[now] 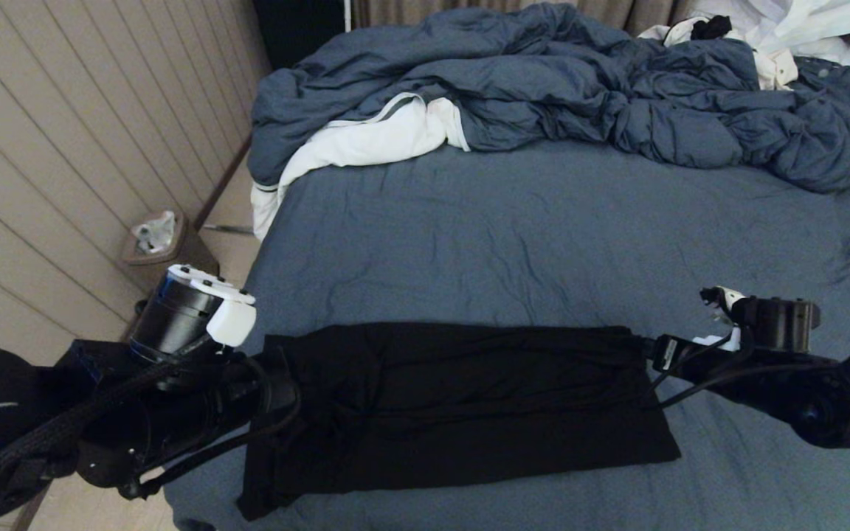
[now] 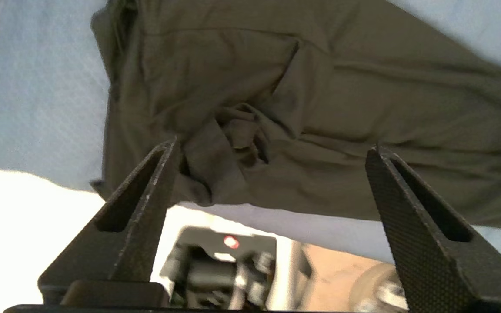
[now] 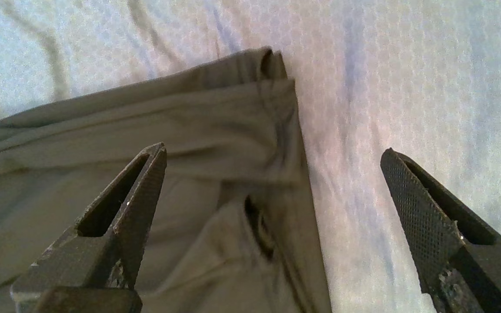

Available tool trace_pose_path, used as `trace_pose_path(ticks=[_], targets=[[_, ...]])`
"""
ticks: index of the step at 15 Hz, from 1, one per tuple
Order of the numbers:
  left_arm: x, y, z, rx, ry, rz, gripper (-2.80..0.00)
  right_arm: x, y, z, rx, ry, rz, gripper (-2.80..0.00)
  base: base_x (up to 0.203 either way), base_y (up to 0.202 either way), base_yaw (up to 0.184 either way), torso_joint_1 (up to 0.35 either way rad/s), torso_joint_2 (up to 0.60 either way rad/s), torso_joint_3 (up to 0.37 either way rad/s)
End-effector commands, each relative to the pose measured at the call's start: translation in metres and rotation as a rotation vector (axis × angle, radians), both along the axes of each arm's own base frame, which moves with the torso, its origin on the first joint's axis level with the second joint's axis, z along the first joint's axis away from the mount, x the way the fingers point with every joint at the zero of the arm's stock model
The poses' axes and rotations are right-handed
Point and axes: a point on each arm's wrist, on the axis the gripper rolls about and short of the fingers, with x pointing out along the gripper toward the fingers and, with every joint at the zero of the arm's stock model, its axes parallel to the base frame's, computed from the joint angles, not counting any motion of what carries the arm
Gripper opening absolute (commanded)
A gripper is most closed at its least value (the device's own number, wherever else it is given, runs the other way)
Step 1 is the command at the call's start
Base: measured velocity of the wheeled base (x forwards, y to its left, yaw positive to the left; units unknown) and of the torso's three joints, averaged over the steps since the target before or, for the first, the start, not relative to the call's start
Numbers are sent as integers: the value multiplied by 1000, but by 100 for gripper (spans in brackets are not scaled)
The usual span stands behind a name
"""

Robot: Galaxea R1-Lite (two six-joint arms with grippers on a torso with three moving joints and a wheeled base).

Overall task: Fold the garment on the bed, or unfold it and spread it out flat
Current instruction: Fold the black T-shirt

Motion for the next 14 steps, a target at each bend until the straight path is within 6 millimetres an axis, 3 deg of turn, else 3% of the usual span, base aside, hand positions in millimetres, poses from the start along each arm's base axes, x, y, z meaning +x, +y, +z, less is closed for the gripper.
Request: trace_pose_path(ticks=[1, 3, 6, 7, 9, 13, 14], targets=[[13, 15, 10, -10, 32, 47, 0, -8, 8, 25, 54, 18, -1, 0, 0, 0, 0, 0, 0, 0], [22, 26, 18, -44, 40, 24, 0, -18, 18, 44, 110, 116, -2, 0, 0, 0, 0, 0, 0, 0], [37, 39, 33, -127, 34, -36, 0, -30, 30, 92, 161, 238, -2, 0, 0, 0, 0, 0, 0, 0], [41, 44, 31, -141, 48, -41, -280, -34, 32, 106, 170, 278, -6, -280, 0, 0, 0, 0, 0, 0], [43, 47, 24, -122, 76, -87, -280, -41, 32, 129, 178, 347, -17, -280, 0, 0, 0, 0, 0, 0], [49, 53, -5, -93, 166, -60, -280, -60, 31, 149, 172, 425, -30, -280, 0, 0, 0, 0, 0, 0], [47, 55, -3, -104, 156, -64, -280, -68, 31, 154, 175, 439, -30, -280, 0, 0, 0, 0, 0, 0]])
